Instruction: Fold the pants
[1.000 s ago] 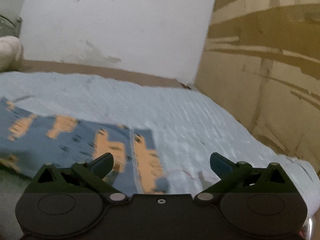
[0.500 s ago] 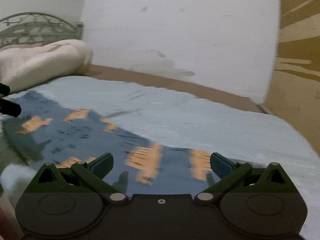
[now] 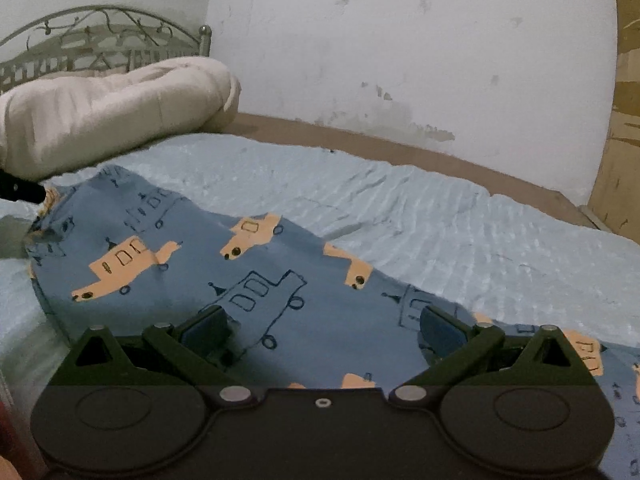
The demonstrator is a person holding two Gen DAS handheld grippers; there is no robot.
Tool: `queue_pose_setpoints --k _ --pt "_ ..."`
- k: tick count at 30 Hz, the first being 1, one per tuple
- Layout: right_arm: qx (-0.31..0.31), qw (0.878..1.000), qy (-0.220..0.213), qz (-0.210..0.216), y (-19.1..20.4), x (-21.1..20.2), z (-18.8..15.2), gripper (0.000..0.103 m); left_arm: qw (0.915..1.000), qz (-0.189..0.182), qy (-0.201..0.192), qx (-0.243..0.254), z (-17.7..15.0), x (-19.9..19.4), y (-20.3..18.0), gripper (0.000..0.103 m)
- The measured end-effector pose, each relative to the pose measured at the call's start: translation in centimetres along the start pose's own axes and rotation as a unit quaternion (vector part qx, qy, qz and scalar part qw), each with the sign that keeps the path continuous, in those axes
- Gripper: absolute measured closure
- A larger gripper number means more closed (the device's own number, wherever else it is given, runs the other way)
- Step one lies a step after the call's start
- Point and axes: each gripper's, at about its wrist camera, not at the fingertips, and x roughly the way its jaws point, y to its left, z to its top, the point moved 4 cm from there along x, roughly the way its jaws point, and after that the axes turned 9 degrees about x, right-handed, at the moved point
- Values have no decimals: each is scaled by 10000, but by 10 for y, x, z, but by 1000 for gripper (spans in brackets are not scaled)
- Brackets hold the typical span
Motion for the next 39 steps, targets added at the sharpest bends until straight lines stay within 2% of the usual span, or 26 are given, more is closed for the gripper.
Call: queue_pose_setpoints --k 1,2,3,4,5,7,11,16,22,24,26,29,31,34,39 --pt "-8 10000 48 -27 0 3 -2 1 9999 -42 1 -121 -1 4 -1 35" --pt "-5 10000 83 -46 -1 4 -4 1 9997 -68 8 -245 -3 7 -2 52" --pt "12 9999 96 -49 -1 4 -5 1 9994 -59 -7 -352 -4 10 -5 60" --pt "40 9999 104 -49 -2 5 -6 1 9991 26 -43 -417 -6 12 -5 77" --pt "62 9999 104 -46 -3 5 -7 1 9992 141 -107 -370 -6 12 -8 85" --pt "89 9999 118 -43 -3 5 -8 1 9993 225 -249 -134 -5 11 -16 90" --pt "104 9998 167 -48 -4 7 -10 1 9961 475 -470 572 -6 8 -42 91" --pt "153 9997 192 -17 -5 7 -11 1 9922 602 -553 939 -5 15 -52 91" --pt "199 9996 187 14 -6 8 -11 1 9972 536 -291 444 0 29 -19 91" --pt "214 9996 174 19 -6 7 -11 1 9992 291 -167 205 -2 32 -9 89" --pt "225 9996 159 23 -6 7 -12 1 10000 -3 31 -34 -4 36 -1 82" --pt "248 9996 144 39 -7 7 -12 1 9977 -374 187 -537 -9 44 12 73" --pt "263 9996 134 50 -7 7 -13 1 9958 -513 253 -713 -12 47 16 71" --pt "278 9995 128 63 -8 7 -13 1 9921 -730 380 -946 -14 56 25 62" --pt "298 9995 108 71 -8 6 -13 1 9918 -715 455 -955 -16 59 26 61"
